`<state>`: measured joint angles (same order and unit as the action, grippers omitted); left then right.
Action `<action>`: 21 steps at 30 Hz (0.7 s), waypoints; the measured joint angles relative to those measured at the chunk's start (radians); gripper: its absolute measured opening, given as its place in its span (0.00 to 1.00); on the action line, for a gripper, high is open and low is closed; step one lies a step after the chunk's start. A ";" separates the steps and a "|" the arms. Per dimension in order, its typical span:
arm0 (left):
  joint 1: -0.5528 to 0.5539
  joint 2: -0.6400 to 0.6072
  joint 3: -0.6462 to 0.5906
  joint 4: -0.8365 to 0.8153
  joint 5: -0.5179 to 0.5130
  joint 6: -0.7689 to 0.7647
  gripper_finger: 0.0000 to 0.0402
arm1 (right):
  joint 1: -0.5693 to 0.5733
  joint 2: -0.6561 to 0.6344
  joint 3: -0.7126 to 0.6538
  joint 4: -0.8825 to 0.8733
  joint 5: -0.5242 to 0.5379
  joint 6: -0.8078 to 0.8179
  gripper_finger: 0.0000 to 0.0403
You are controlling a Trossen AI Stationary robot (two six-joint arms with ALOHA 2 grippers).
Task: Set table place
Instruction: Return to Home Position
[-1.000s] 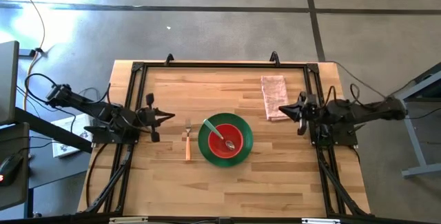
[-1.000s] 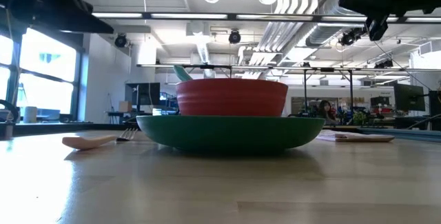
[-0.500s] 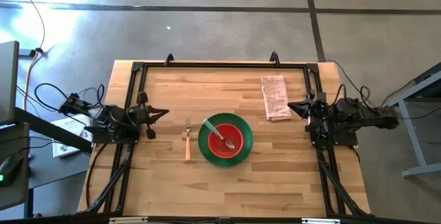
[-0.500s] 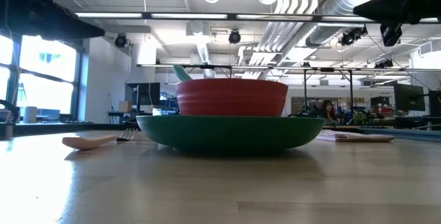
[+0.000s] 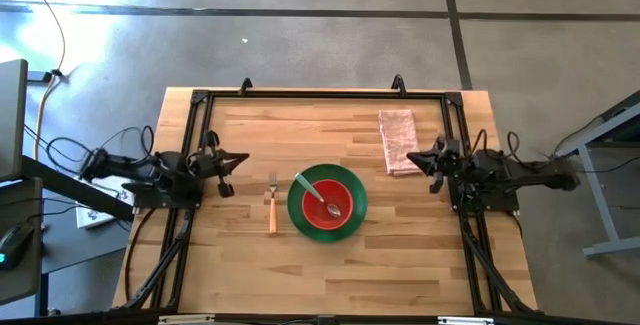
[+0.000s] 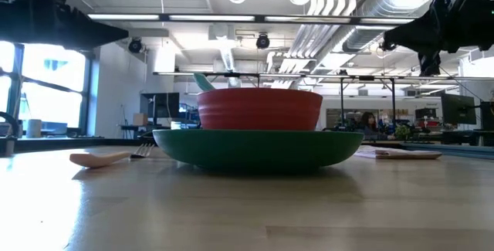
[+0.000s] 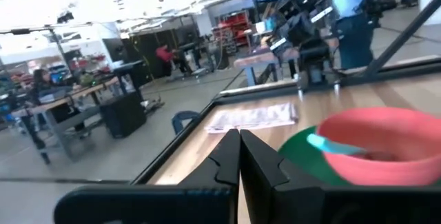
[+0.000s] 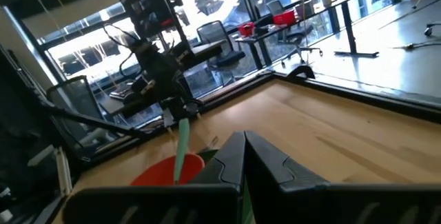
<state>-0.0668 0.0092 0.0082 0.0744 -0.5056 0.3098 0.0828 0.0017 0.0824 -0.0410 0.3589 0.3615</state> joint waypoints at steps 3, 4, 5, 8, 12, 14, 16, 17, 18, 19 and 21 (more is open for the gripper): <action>0.081 0.000 0.000 -0.004 0.072 0.001 0.00 | -0.036 0.000 0.040 -0.049 -0.028 -0.023 0.00; 0.106 -0.002 0.000 -0.004 0.104 0.004 0.00 | -0.048 0.000 0.061 -0.082 -0.042 -0.027 0.00; 0.129 -0.002 0.000 -0.006 0.140 0.008 0.00 | -0.060 0.000 0.083 -0.130 -0.054 -0.026 0.00; 0.190 -0.001 0.001 -0.022 0.242 0.024 0.00 | -0.084 0.000 0.144 -0.317 -0.088 0.005 0.00; 0.246 -0.001 0.001 -0.032 0.321 0.023 0.00 | -0.085 0.000 0.166 -0.403 -0.101 0.046 0.00; 0.263 -0.001 0.001 -0.033 0.337 0.024 0.00 | -0.085 0.000 0.152 -0.402 -0.095 0.041 0.00; 0.274 -0.001 0.001 -0.034 0.348 0.025 0.00 | -0.085 0.000 0.133 -0.402 -0.077 0.039 0.00; 0.278 -0.001 0.001 -0.035 0.355 0.025 0.00 | -0.085 0.000 0.124 -0.403 -0.072 0.037 0.00; 0.279 -0.001 0.001 -0.036 0.358 0.023 0.00 | -0.085 0.000 0.113 -0.393 -0.071 0.031 0.00; 0.277 -0.001 0.001 -0.037 0.360 0.023 0.00 | -0.085 0.000 0.100 -0.372 -0.069 0.026 0.00; 0.276 -0.001 0.001 -0.037 0.360 0.023 0.00 | -0.085 0.000 0.065 -0.293 -0.060 -0.001 0.00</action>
<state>0.2092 0.0086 0.0090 0.0376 -0.1457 0.3328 -0.0021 0.0017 0.1469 -0.3335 0.2988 0.3604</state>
